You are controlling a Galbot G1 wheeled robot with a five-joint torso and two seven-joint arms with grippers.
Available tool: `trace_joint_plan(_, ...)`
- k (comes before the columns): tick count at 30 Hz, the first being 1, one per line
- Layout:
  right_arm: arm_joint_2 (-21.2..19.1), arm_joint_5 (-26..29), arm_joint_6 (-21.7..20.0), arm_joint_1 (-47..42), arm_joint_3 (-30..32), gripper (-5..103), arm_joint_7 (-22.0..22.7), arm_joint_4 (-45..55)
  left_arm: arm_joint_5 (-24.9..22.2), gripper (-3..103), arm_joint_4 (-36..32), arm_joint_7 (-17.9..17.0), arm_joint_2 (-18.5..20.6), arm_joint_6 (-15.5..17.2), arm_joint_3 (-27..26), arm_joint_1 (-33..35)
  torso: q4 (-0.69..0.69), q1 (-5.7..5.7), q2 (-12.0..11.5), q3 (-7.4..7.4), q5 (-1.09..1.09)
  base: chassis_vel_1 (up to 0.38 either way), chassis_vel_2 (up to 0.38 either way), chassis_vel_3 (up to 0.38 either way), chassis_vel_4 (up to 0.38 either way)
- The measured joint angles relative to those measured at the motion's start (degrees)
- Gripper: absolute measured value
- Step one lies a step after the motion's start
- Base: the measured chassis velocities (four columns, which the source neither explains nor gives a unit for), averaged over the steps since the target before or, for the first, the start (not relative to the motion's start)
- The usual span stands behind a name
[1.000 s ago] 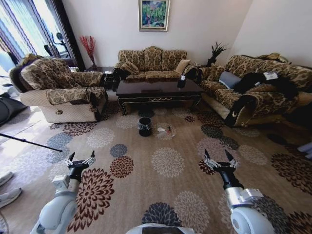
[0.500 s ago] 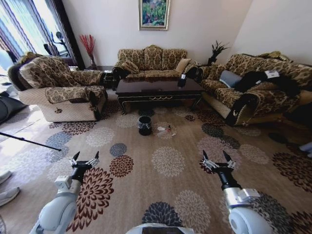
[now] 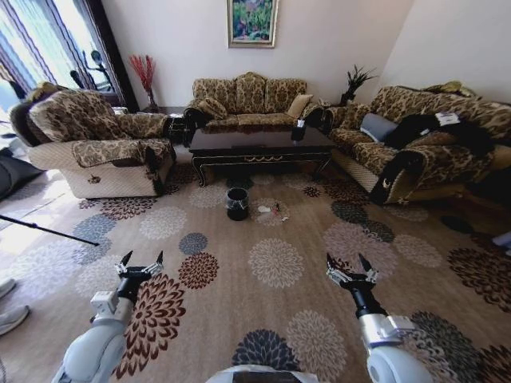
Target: Move to the front of the table and pick up the trash from the floor, then place it into the trash bin.
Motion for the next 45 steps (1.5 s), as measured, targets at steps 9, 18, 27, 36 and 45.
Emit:
trace_joint_plan(9,0.16,0.35,0.22,-0.02,-0.50,100,-0.18,-0.03,0.21,100,0.02,-0.16,-0.51,-0.06,-0.14,0.27,0.00,-1.04,-2.38,-1.35,0.01,0.000,0.000,0.000,0.000)
trace_joint_plan(18,0.28,0.18,0.50,-0.23,-0.46,100,-0.21,0.13,0.05,100,-0.73,-1.25,-1.08,0.31,0.36,0.72,0.00,-2.11,-4.82,-2.71,0.00,0.000,0.000,0.000,0.000)
trace_joint_plan(27,0.36,-0.21,0.67,-0.24,-0.77,100,-0.21,0.01,0.59,100,-1.37,-1.37,-1.68,0.34,0.36,1.22,0.00,-2.98,-6.88,-3.90,0.00,0.000,0.000,0.000,0.000)
trace_joint_plan(36,0.28,-0.34,1.42,-1.21,-0.39,100,-0.50,0.24,1.88,100,-1.47,-1.44,-2.06,0.14,0.28,2.11,0.00,-3.96,-9.21,-5.25,0.00,0.000,0.000,0.000,0.000)
trace_joint_plan(45,0.37,0.31,1.52,-1.41,-0.52,100,-0.21,0.10,1.32,100,-1.78,-2.25,-1.93,0.67,0.04,2.13,0.00,-4.82,-11.23,-6.42,0.00,0.000,0.000,0.000,0.000)
